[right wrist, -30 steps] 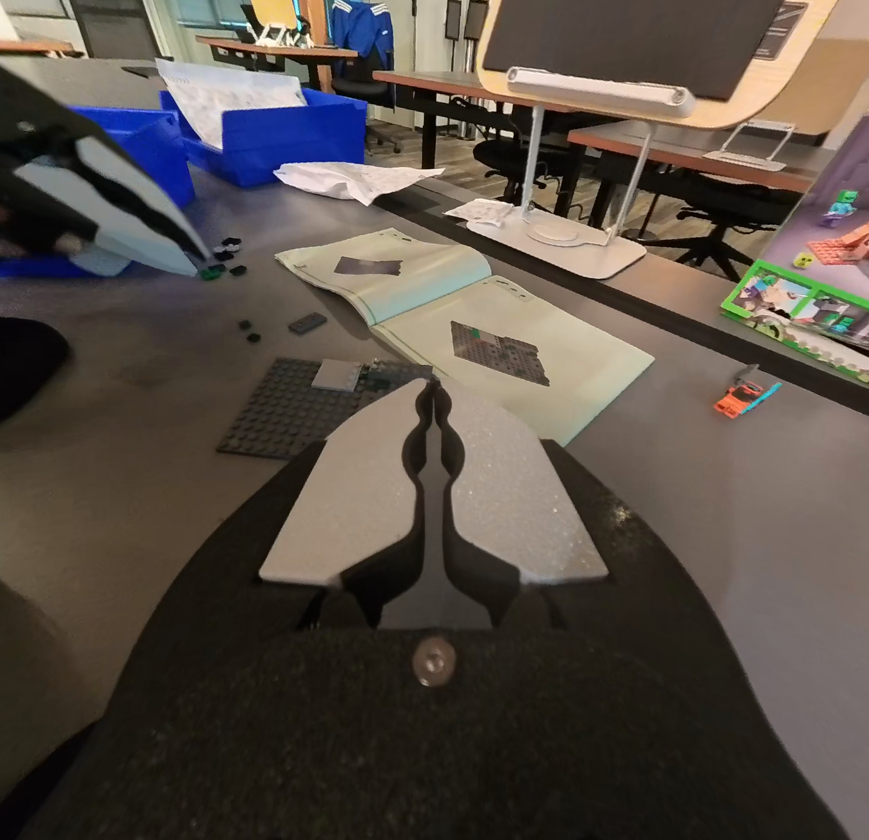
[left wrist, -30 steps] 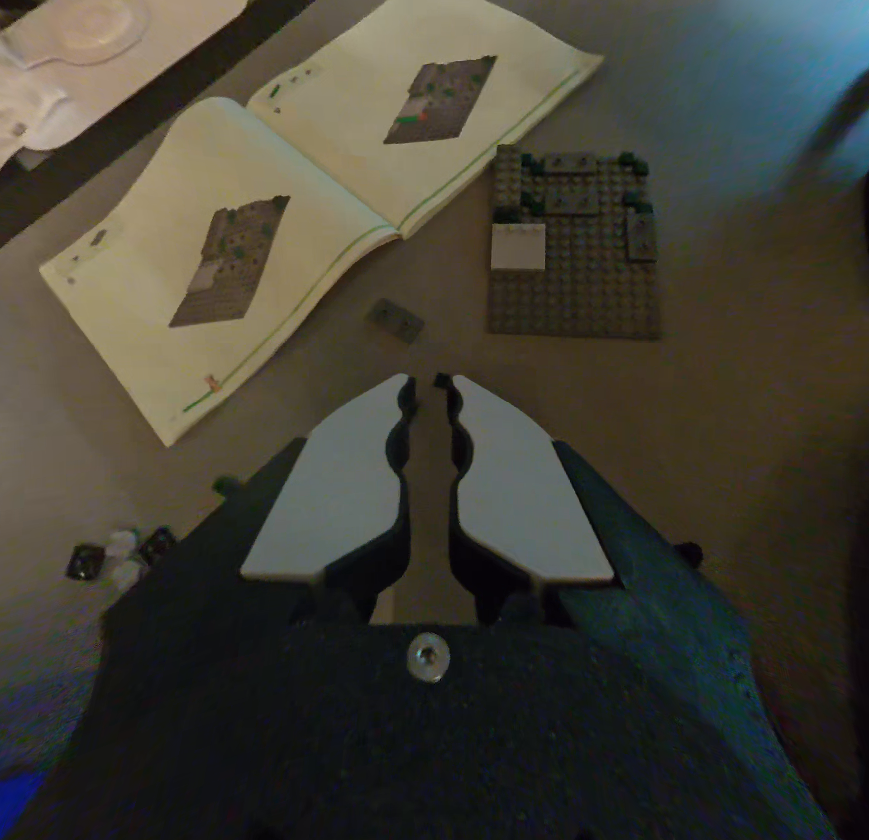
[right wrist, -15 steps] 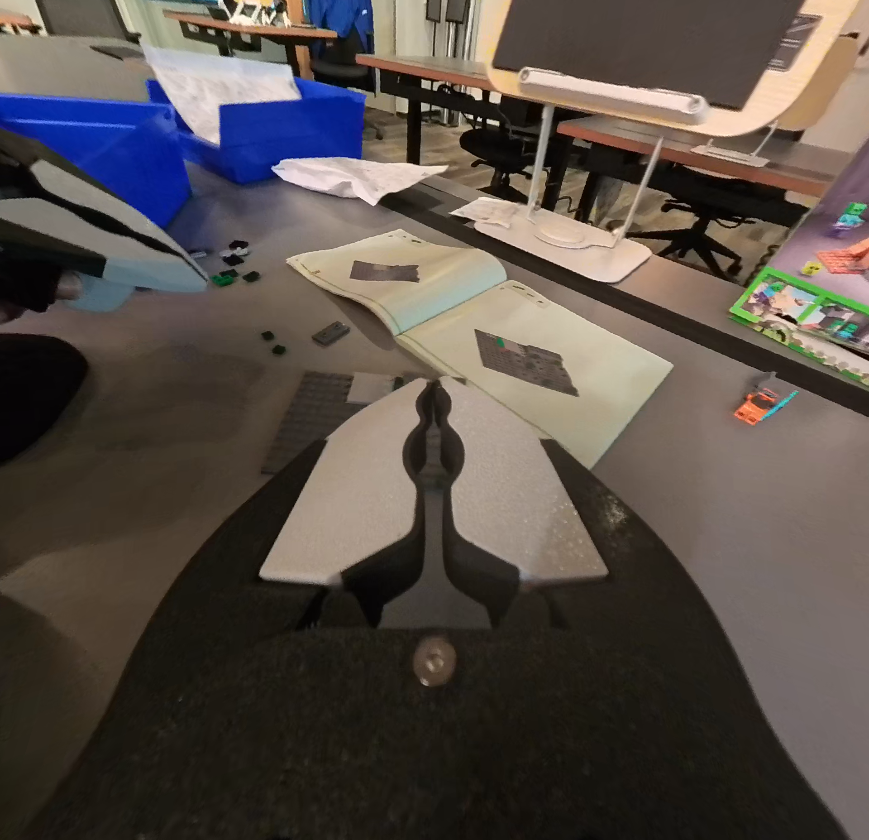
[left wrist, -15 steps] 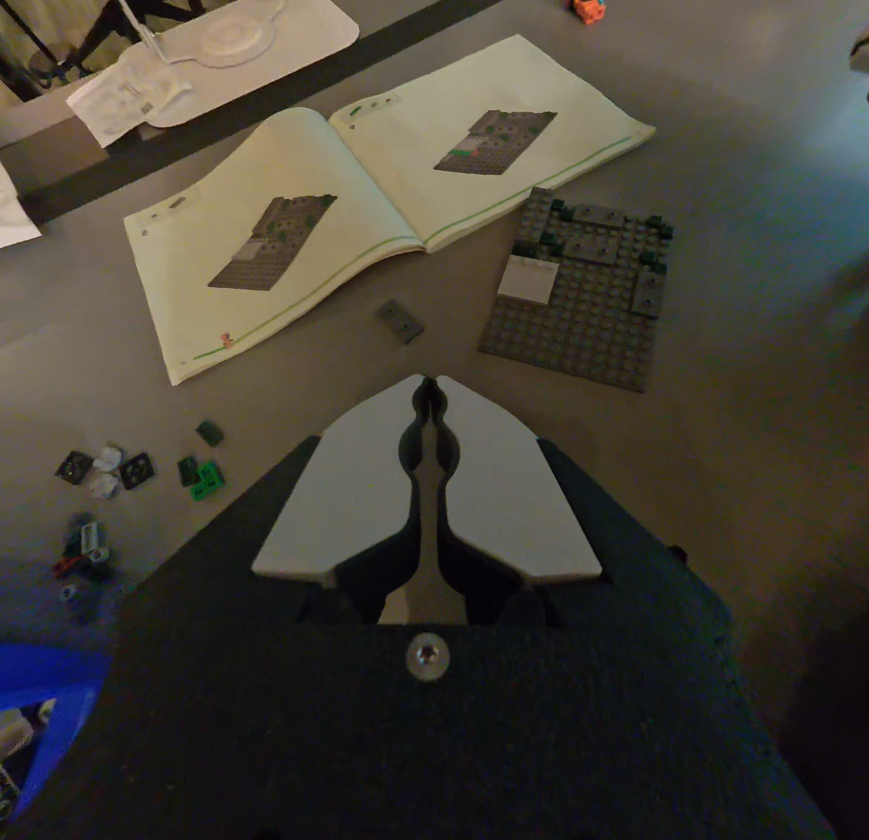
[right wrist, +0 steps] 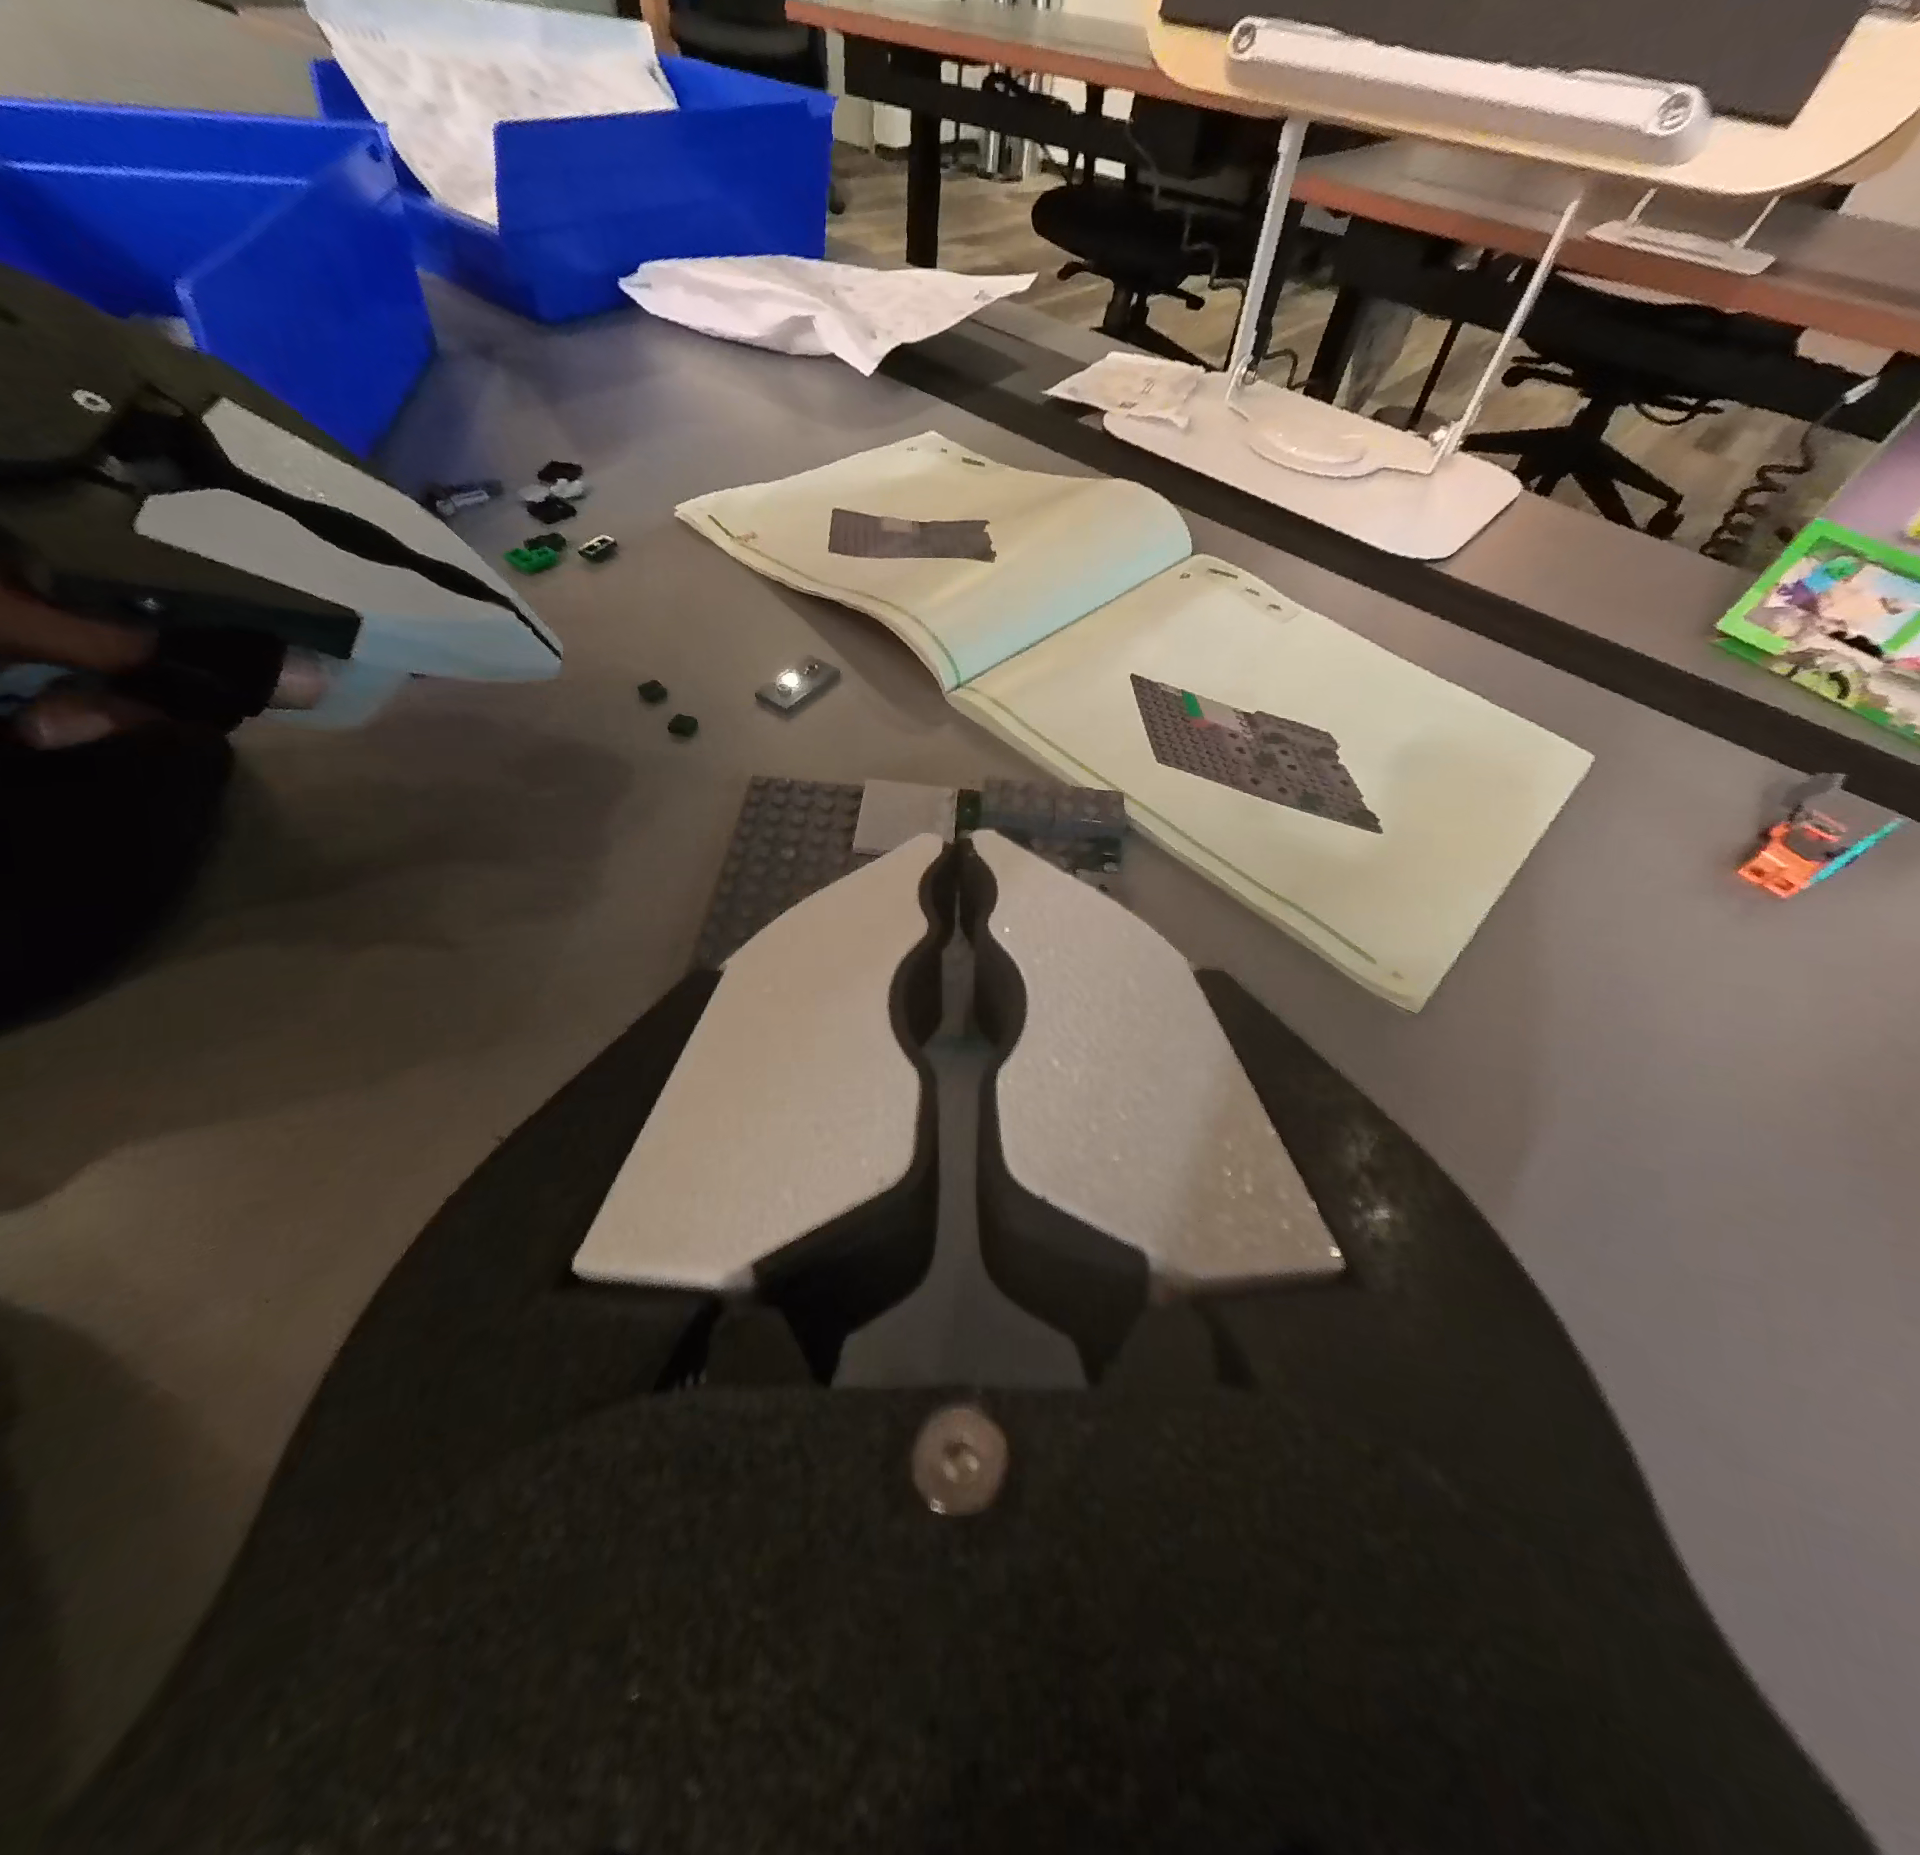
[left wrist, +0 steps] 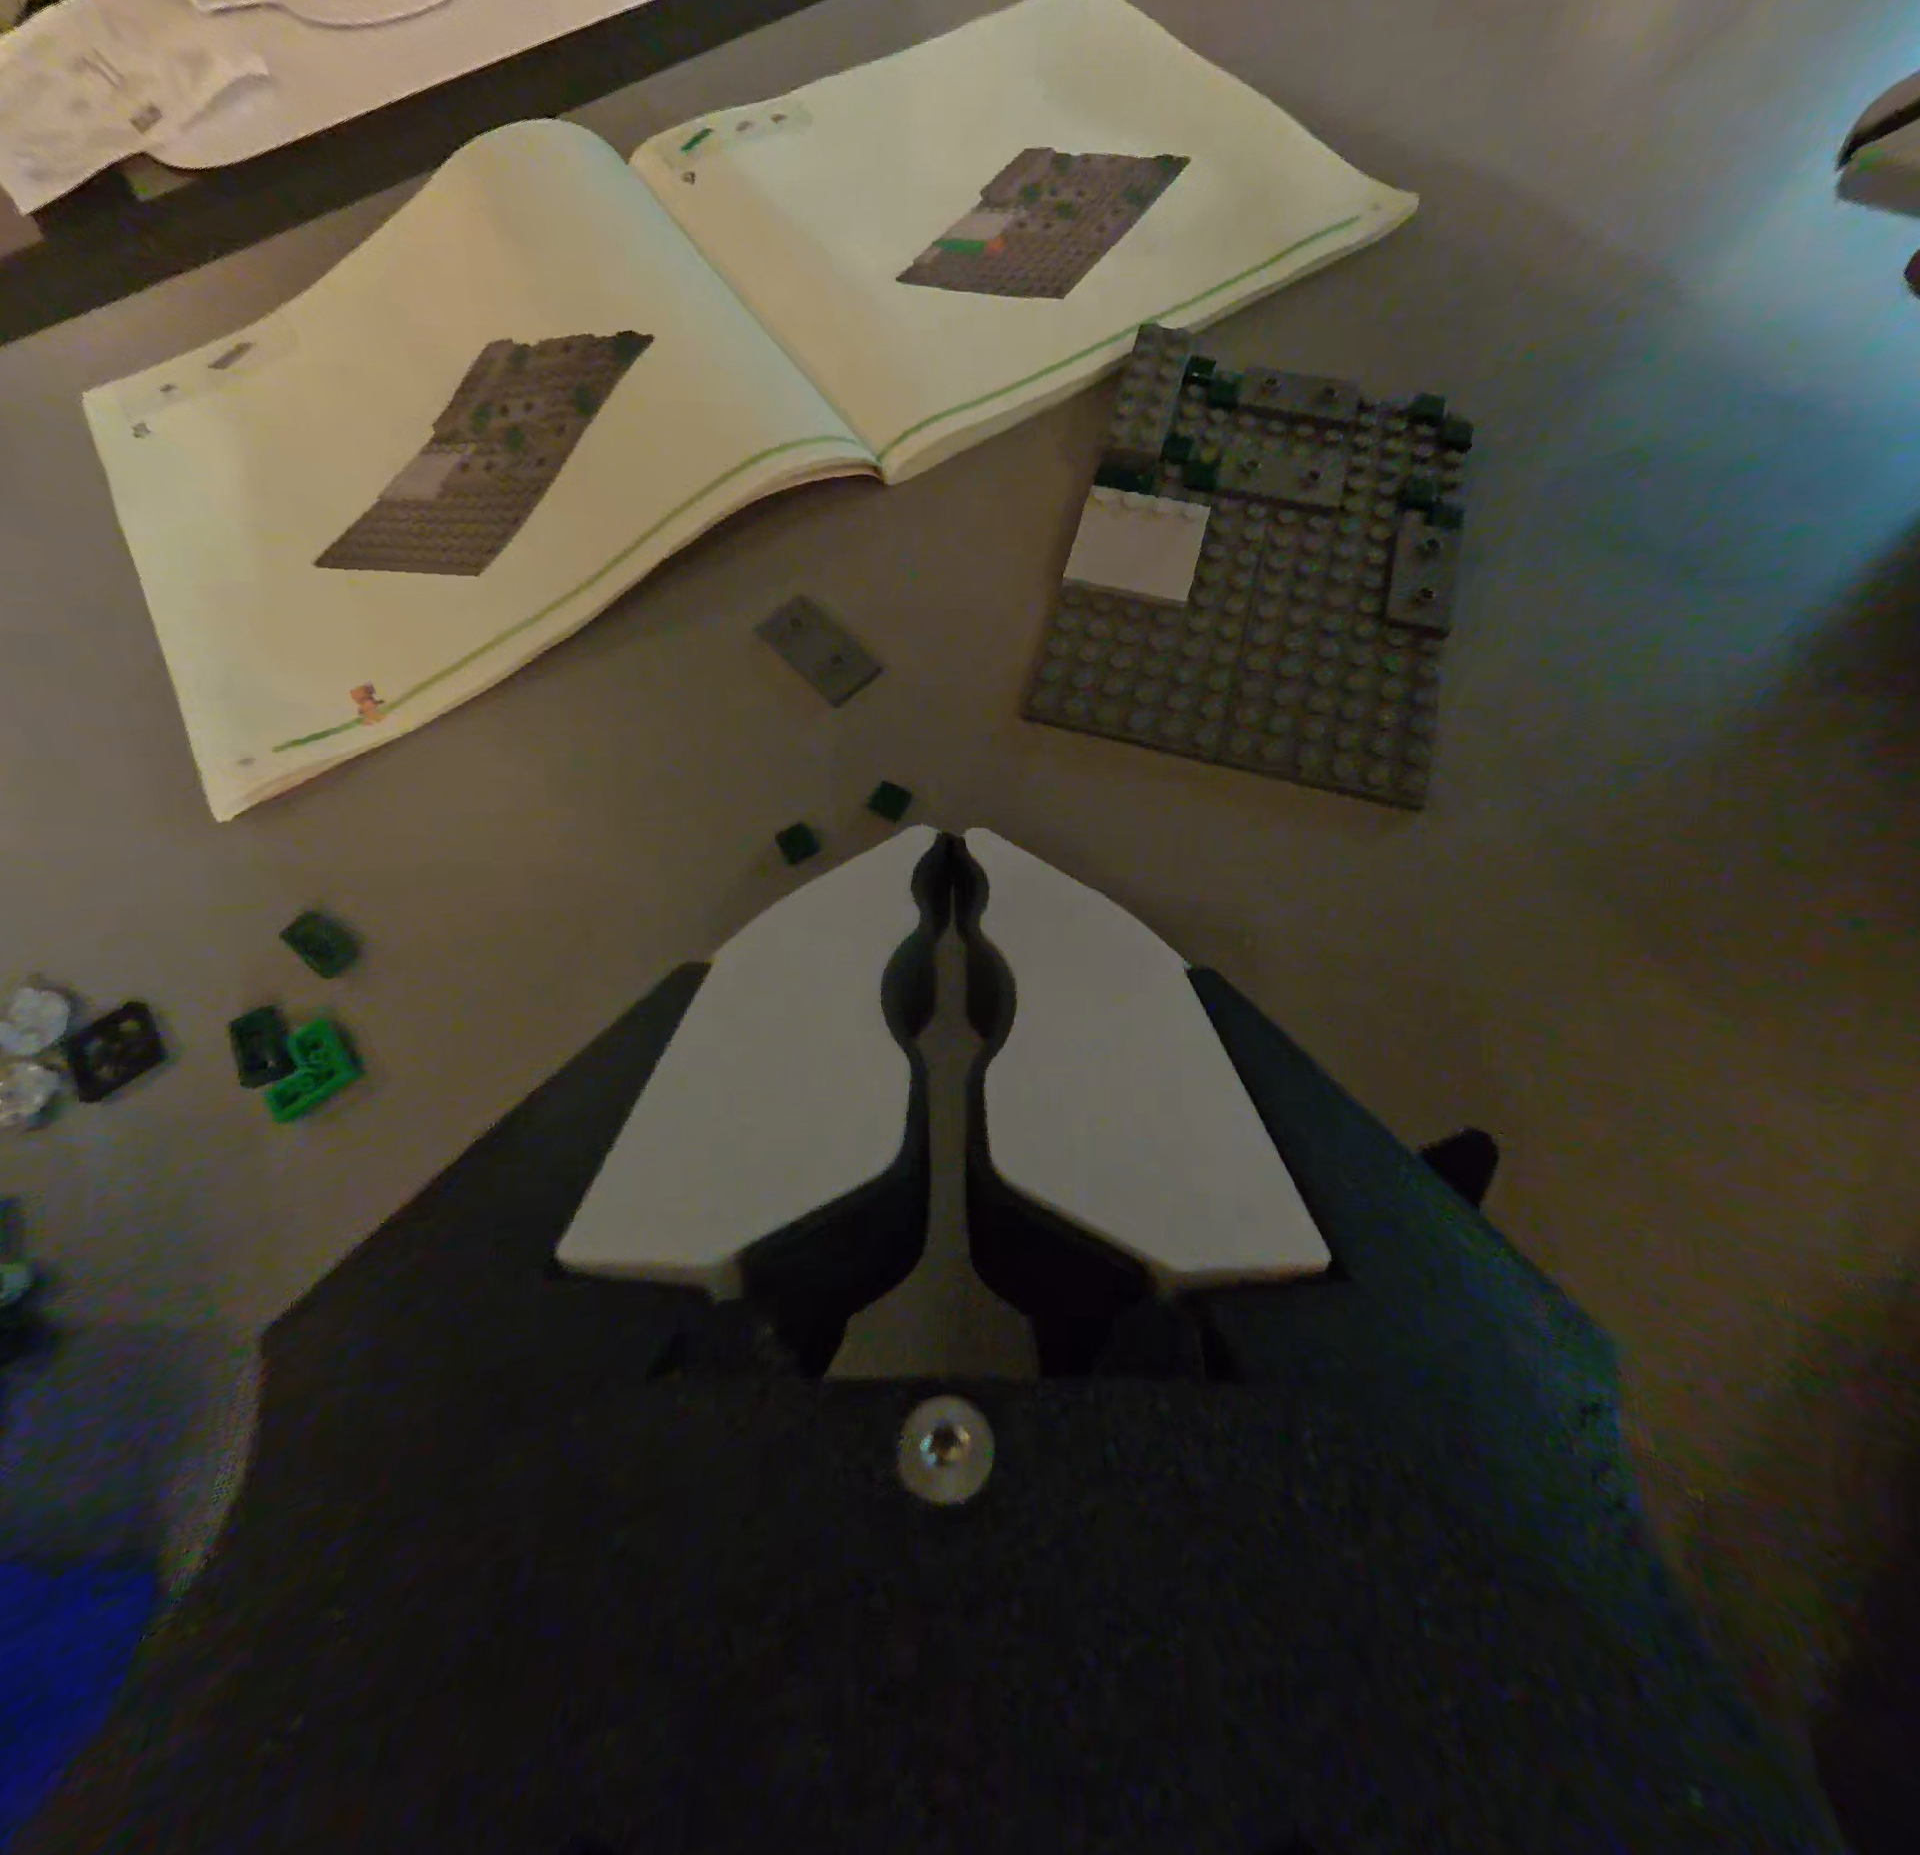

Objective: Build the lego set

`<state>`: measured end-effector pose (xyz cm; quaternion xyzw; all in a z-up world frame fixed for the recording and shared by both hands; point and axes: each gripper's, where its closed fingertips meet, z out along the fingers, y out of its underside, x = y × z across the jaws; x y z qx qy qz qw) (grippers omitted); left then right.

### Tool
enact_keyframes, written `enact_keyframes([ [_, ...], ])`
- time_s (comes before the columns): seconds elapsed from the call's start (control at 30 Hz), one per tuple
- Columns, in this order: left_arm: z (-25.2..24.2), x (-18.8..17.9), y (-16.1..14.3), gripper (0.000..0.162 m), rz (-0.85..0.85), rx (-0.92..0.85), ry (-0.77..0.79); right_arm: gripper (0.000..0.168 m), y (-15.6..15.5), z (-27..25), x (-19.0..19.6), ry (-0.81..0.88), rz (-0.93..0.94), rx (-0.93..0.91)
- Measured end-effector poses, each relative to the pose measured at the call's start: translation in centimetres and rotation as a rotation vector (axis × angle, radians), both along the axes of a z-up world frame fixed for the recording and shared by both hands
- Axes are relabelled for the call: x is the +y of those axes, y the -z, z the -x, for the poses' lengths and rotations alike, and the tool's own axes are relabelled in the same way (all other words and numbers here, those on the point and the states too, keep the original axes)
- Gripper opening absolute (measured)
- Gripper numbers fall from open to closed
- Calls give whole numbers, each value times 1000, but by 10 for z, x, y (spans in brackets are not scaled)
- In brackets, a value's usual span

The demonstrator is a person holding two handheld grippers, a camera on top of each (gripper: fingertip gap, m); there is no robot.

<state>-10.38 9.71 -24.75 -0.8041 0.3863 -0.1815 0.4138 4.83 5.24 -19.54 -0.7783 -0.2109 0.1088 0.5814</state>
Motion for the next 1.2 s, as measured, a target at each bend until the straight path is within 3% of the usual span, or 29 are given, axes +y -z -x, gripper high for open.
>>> enact_keyframes([
  [0.2, 2, 2, 2, 0, 11, -46, 5, 0, 12, 11, 4, -44, 19, -1],
  [0.5, 9, 16, 9, 0, -14, 23, -70, 0, 11, 8, 5, -27, -38, -17],
  [0.9, 0, 28, 12, 0, -22, 57, -22, 0, 11, 7, 7, -20, -45, -15],
  [1.07, 8, 22, -15, 0, -83, -18, -37, 0, 8, 7, 4, -23, -59, -9],
  [1.2, 55, 11, -43, 0, -145, 56, -97, 0, 7, 7, 2, -27, -65, -4],
])
